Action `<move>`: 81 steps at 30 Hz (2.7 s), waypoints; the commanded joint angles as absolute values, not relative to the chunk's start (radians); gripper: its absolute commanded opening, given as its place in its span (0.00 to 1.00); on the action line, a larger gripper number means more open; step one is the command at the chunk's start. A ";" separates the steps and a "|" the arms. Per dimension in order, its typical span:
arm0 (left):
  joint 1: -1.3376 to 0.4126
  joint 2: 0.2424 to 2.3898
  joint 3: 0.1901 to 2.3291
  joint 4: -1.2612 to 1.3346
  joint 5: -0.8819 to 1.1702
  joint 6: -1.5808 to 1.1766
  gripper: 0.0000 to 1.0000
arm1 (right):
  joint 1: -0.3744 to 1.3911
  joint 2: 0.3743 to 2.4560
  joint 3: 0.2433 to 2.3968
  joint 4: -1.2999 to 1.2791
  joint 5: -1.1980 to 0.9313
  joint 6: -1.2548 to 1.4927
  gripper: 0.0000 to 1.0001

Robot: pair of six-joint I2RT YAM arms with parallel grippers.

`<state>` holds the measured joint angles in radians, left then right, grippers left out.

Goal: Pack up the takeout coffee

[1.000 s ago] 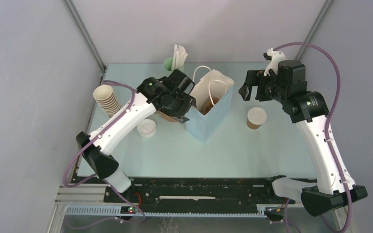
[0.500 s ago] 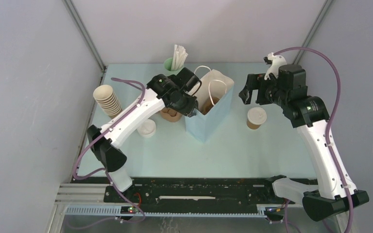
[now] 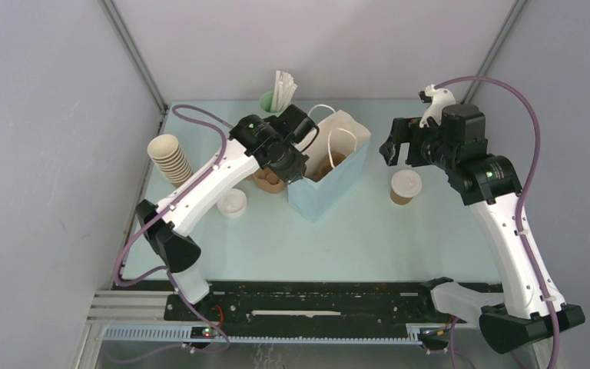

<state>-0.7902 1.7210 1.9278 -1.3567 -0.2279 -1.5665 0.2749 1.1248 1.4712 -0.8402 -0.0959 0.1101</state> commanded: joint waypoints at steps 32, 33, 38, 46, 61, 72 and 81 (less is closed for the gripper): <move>-0.930 1.266 1.255 -0.399 0.019 -0.482 0.00 | 0.269 0.977 1.365 -0.932 0.192 0.184 0.95; -0.930 1.267 1.255 -0.399 0.027 -0.481 0.00 | 0.267 0.972 1.365 -0.934 0.199 0.181 0.95; -0.937 1.259 1.243 -0.389 0.032 -0.409 0.00 | 0.252 0.974 1.363 -0.947 0.208 0.178 0.95; -0.927 1.166 1.056 -0.334 -0.084 -0.205 0.00 | 0.242 0.963 1.317 -0.954 0.221 0.179 0.95; -0.908 1.009 0.918 -0.349 -0.249 -0.299 0.00 | 0.135 1.018 1.137 -0.849 0.148 0.264 1.00; -0.909 1.002 0.947 -0.398 -0.224 -0.312 0.00 | 0.133 1.198 1.074 -0.673 0.137 0.273 1.00; -0.909 1.004 0.956 -0.419 -0.182 -0.330 0.00 | 0.078 1.324 1.117 -0.684 0.092 0.201 1.00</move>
<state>-0.9131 1.0164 0.9184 -0.4141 -0.2028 -0.3107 0.1120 1.2907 1.0695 -0.7185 0.1253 0.2432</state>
